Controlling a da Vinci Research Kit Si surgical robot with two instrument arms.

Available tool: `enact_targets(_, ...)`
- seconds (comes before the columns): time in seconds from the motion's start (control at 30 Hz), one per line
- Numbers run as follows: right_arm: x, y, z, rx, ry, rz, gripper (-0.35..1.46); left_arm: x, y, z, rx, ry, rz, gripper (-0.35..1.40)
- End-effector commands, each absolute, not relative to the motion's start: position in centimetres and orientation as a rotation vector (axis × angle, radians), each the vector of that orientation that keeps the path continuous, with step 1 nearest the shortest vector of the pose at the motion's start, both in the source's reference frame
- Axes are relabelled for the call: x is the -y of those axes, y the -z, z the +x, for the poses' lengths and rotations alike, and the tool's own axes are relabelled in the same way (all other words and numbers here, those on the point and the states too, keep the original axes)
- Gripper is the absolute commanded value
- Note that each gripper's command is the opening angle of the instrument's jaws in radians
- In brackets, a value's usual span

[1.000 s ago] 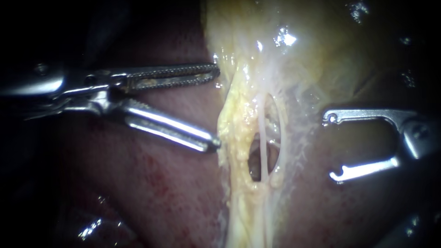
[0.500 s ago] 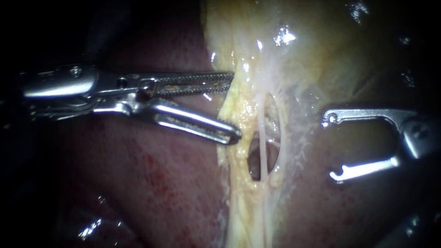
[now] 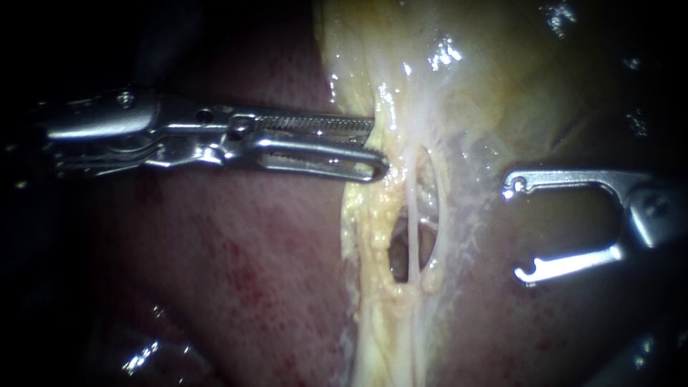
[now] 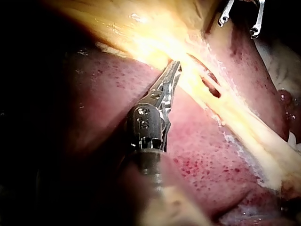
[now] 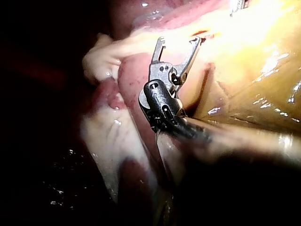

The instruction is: Grabbing gallbladder

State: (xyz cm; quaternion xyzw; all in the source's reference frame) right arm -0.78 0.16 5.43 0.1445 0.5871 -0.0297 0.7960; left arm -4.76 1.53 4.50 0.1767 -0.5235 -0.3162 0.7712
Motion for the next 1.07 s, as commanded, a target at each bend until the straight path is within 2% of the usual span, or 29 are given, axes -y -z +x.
enact_targets(0.03, -0.16, -5.43, -0.78, -1.261, 0.064, 0.31, 0.59, -1.53, -4.49, -4.75, 1.136, 0.686, 0.383, -0.35)
enact_targets(1.07, -0.16, -5.43, -0.78, -1.261, 0.064, 0.31, 0.59, -1.49, -4.45, -4.72, 1.133, 0.698, 0.382, -0.35)
